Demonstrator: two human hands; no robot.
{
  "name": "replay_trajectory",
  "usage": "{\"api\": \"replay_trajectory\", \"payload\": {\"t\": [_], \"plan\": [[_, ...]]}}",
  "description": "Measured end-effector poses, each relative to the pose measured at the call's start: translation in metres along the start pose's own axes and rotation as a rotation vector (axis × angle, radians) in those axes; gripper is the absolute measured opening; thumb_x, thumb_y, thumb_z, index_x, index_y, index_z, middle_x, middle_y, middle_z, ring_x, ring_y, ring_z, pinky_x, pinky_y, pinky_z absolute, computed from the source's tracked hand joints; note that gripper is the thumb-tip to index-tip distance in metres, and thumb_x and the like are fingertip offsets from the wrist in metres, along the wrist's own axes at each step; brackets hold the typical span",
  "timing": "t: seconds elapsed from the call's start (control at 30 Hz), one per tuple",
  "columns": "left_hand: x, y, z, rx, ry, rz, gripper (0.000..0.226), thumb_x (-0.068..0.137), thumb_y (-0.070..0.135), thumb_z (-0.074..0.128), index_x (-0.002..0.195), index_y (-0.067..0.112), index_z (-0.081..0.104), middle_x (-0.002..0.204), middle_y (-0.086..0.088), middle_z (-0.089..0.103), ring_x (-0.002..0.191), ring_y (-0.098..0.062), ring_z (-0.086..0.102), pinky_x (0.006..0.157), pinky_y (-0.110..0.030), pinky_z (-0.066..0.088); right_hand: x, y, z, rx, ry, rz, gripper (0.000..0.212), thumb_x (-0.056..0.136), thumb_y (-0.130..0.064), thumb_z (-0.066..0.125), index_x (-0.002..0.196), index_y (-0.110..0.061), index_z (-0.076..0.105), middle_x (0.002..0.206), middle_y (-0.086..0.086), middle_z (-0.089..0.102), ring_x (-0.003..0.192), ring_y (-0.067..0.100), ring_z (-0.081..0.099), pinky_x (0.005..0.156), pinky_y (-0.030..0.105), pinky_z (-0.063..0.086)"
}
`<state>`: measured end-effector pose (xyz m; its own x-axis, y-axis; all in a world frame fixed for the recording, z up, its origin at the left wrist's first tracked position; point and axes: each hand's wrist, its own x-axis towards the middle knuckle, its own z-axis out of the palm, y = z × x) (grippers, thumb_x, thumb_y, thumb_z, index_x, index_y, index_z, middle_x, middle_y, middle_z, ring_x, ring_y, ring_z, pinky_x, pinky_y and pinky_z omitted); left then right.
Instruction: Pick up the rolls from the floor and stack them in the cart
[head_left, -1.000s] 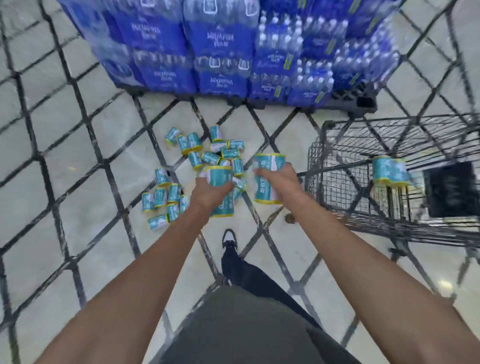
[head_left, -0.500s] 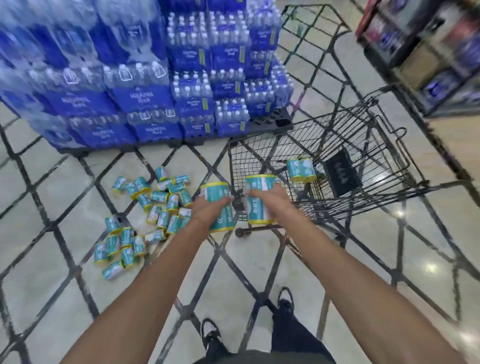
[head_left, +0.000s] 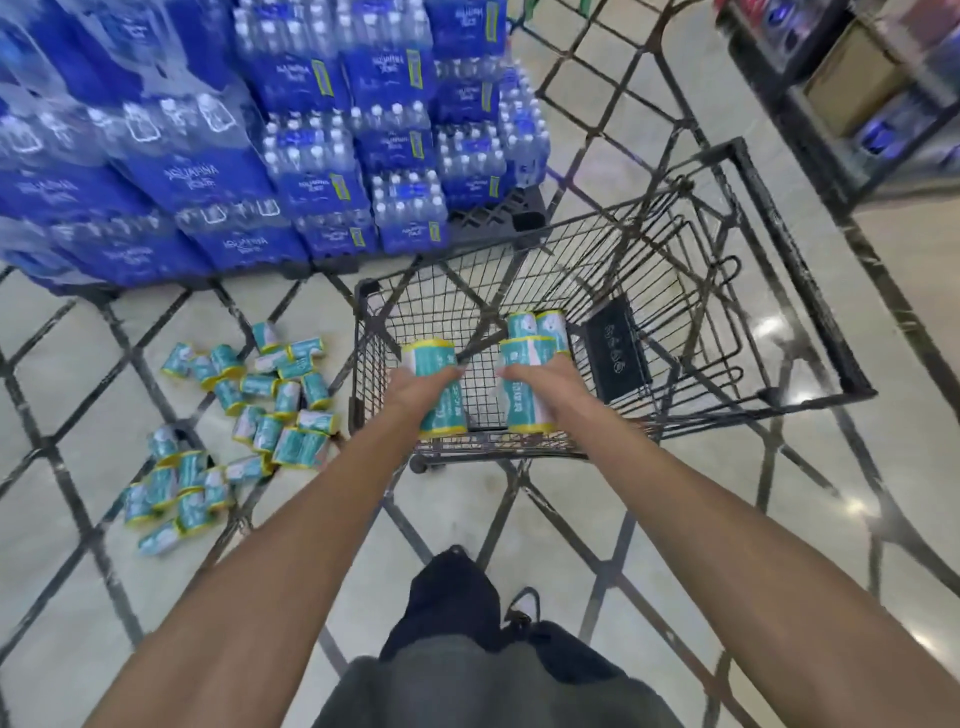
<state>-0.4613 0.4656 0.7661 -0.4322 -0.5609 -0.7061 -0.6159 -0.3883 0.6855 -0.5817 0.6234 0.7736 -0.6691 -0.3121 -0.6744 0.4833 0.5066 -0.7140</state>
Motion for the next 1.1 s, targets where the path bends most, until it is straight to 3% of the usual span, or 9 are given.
{"api": "replay_trajectory", "payload": {"t": [0.13, 0.27, 0.33, 0.47, 0.6, 0.67, 0.77, 0.93, 1.1], "plan": [[0.057, 0.006, 0.025, 0.018, 0.02, -0.045, 0.079, 0.059, 0.044, 0.094, 0.117, 0.011, 0.052, 0.103, -0.013, 0.07, 0.085, -0.029, 0.074, 0.072, -0.048, 0.064, 0.094, 0.01, -0.002, -0.05, -0.003, 0.045, 0.112, 0.028, -0.056, 0.089, 0.125, -0.019, 0.047, 0.115, 0.005, 0.069, 0.102, 0.029, 0.07, 0.088, 0.05, 0.059], [0.134, 0.008, 0.049, 0.077, 0.067, -0.11, 0.105, 0.036, 0.061, 0.09, 0.12, 0.013, 0.048, 0.107, -0.013, 0.068, 0.087, -0.03, 0.072, 0.074, -0.049, 0.063, 0.139, -0.018, 0.01, -0.111, 0.06, 0.112, 0.114, 0.043, -0.05, 0.095, 0.137, -0.012, 0.041, 0.125, 0.007, 0.063, 0.116, 0.031, 0.065, 0.096, 0.05, 0.056], [0.17, 0.015, 0.062, 0.09, 0.084, -0.138, 0.088, 0.058, 0.05, 0.09, 0.122, 0.013, 0.043, 0.107, -0.011, 0.065, 0.09, -0.029, 0.07, 0.078, -0.048, 0.062, 0.175, -0.026, 0.018, -0.154, 0.1, 0.147, 0.11, 0.065, -0.043, 0.093, 0.148, -0.008, 0.031, 0.136, 0.01, 0.057, 0.125, 0.032, 0.057, 0.104, 0.048, 0.051], [0.249, 0.011, 0.082, 0.17, 0.105, -0.217, 0.072, 0.074, 0.042, 0.086, 0.124, 0.009, 0.045, 0.109, -0.011, 0.064, 0.092, -0.026, 0.068, 0.083, -0.044, 0.061, 0.263, -0.012, 0.035, -0.224, 0.099, 0.209, 0.119, 0.077, -0.042, 0.087, 0.16, -0.004, 0.011, 0.155, 0.014, 0.043, 0.139, 0.033, 0.045, 0.112, 0.042, 0.043], [0.332, -0.004, 0.099, 0.17, 0.125, -0.253, 0.043, 0.077, 0.038, 0.084, 0.094, 0.02, 0.049, 0.097, -0.006, 0.064, 0.088, -0.022, 0.068, 0.082, -0.039, 0.06, 0.346, 0.007, 0.053, -0.285, 0.097, 0.257, 0.123, 0.081, -0.04, 0.084, 0.161, -0.001, -0.002, 0.16, 0.017, 0.035, 0.145, 0.032, 0.038, 0.114, 0.035, 0.036], [0.366, -0.008, 0.104, 0.215, 0.139, -0.251, 0.065, 0.069, 0.047, 0.086, 0.113, 0.015, 0.051, 0.109, -0.005, 0.063, 0.096, -0.023, 0.066, 0.084, -0.037, 0.059, 0.381, 0.016, 0.064, -0.275, 0.083, 0.255, 0.12, 0.083, -0.038, 0.083, 0.161, -0.001, 0.0, 0.162, 0.015, 0.033, 0.146, 0.029, 0.037, 0.113, 0.031, 0.036], [0.413, -0.024, 0.114, 0.313, 0.17, -0.274, 0.102, 0.07, 0.051, 0.085, 0.142, 0.004, 0.031, 0.118, -0.008, 0.055, 0.102, -0.026, 0.06, 0.089, -0.037, 0.056, 0.429, 0.034, 0.083, -0.297, 0.084, 0.264, 0.121, 0.081, -0.039, 0.083, 0.161, -0.004, -0.001, 0.163, 0.014, 0.032, 0.147, 0.029, 0.036, 0.115, 0.034, 0.035], [0.457, -0.028, 0.135, 0.427, 0.177, -0.266, 0.1, 0.078, 0.052, 0.078, 0.148, 0.0, 0.028, 0.133, -0.013, 0.055, 0.121, -0.029, 0.057, 0.086, -0.03, 0.049, 0.476, 0.043, 0.107, -0.343, 0.082, 0.241, 0.119, 0.079, -0.041, 0.084, 0.16, 0.0, 0.007, 0.157, 0.013, 0.039, 0.139, 0.028, 0.045, 0.105, 0.029, 0.04], [0.476, -0.03, 0.151, 0.498, 0.231, -0.268, 0.111, 0.074, 0.059, 0.079, 0.149, 0.0, 0.023, 0.147, -0.017, 0.044, 0.137, -0.032, 0.044, 0.108, -0.038, 0.043, 0.495, 0.049, 0.118, -0.353, 0.176, 0.226, 0.098, 0.075, -0.042, 0.085, 0.147, -0.003, 0.031, 0.137, 0.013, 0.055, 0.12, 0.025, 0.059, 0.091, 0.029, 0.048]]}}
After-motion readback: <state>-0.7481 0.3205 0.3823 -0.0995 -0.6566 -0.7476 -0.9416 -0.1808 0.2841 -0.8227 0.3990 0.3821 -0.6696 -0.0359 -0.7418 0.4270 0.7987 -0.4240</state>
